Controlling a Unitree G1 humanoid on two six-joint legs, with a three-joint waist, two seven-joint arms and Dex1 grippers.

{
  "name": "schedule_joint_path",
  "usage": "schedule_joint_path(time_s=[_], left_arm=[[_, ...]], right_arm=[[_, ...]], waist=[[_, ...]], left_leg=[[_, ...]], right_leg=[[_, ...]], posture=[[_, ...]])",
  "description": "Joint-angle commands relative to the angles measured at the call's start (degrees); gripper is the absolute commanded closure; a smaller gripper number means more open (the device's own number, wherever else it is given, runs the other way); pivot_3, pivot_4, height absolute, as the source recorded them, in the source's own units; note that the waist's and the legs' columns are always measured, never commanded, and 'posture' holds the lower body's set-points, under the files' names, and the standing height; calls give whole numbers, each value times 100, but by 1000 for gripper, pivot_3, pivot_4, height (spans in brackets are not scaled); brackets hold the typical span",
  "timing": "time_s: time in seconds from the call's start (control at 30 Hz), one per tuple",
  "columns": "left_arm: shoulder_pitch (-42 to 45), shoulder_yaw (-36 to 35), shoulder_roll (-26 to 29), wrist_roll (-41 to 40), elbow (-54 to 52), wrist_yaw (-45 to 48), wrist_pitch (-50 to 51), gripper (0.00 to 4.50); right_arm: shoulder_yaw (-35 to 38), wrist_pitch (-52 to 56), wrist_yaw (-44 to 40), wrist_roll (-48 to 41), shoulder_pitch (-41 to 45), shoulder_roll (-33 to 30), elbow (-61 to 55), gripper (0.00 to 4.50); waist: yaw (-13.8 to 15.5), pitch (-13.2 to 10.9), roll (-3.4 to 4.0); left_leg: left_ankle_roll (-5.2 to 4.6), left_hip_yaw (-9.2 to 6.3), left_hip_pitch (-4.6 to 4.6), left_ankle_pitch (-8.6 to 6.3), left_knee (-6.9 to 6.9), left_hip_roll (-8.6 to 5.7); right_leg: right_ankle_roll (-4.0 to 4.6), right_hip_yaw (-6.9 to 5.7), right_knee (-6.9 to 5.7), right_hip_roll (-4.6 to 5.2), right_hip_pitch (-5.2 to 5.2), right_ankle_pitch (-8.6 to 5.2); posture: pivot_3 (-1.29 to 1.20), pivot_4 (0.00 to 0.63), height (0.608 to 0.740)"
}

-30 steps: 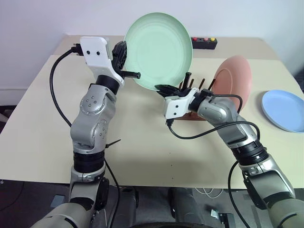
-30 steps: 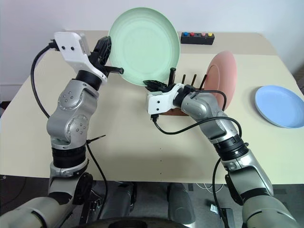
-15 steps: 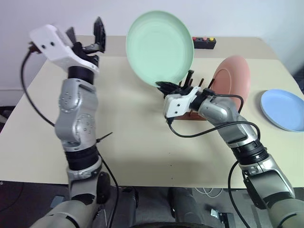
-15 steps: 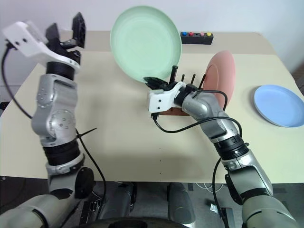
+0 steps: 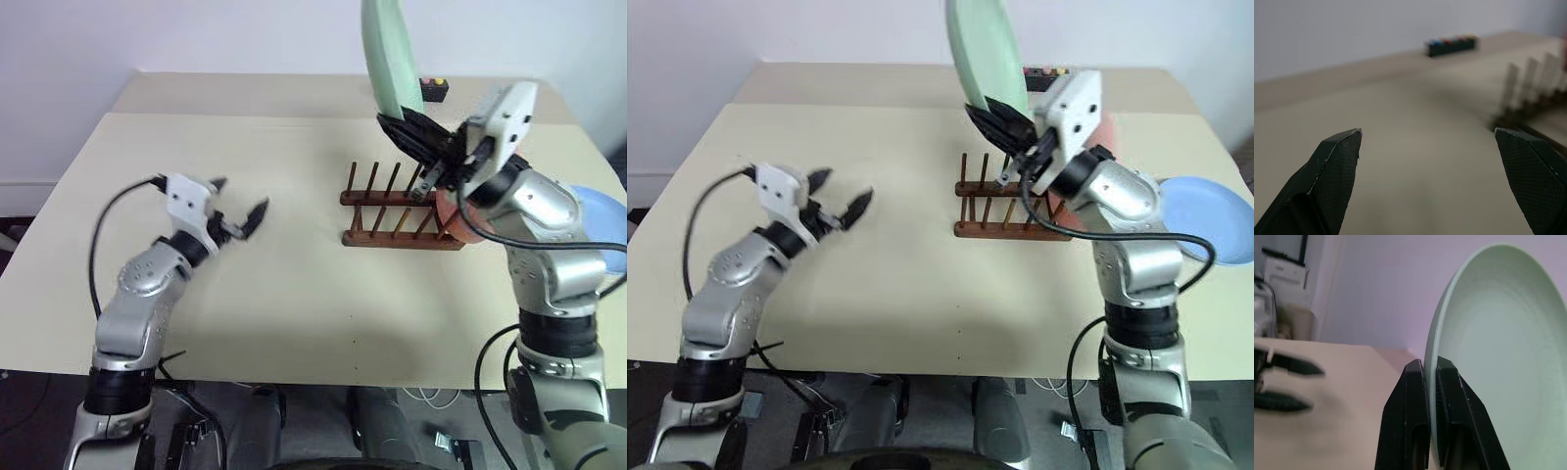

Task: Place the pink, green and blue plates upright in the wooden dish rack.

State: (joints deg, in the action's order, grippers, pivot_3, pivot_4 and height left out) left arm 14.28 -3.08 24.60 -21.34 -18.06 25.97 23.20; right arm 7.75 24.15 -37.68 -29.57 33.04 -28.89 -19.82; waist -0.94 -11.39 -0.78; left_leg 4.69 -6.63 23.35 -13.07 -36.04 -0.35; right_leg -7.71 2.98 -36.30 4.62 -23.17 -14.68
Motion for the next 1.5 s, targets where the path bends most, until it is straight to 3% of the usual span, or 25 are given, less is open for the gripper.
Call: schedule_joint_path(time_s=[0.03, 0.3, 1.5], left_arm=[[-117, 157, 64, -157, -433, 416, -130, 41], [-439, 940, 142, 208, -420, 981, -197, 41], [-370, 1100, -53, 291, -431, 1372, -193, 41]], right_arm=[[555, 668, 213, -954, -87, -136, -618, 4500], [1277, 1607, 798, -2534, -461, -219, -839, 4500], [1551, 1973, 1557, -3636, -766, -259, 13, 4500]], waist=[[0, 0, 0], [-4, 1, 3], [2, 0, 4]], left_leg=[[0, 0, 0, 0, 0, 1], [-2, 2, -1, -1, 0, 1], [-2, 3, 0, -1, 0, 1]], right_leg=[[1, 0, -1, 0, 0, 0], [1, 1, 1, -1, 2, -1], [1, 1, 2, -1, 1, -1]], posture=[[0, 150, 734], [0, 150, 734], [0, 150, 734]])
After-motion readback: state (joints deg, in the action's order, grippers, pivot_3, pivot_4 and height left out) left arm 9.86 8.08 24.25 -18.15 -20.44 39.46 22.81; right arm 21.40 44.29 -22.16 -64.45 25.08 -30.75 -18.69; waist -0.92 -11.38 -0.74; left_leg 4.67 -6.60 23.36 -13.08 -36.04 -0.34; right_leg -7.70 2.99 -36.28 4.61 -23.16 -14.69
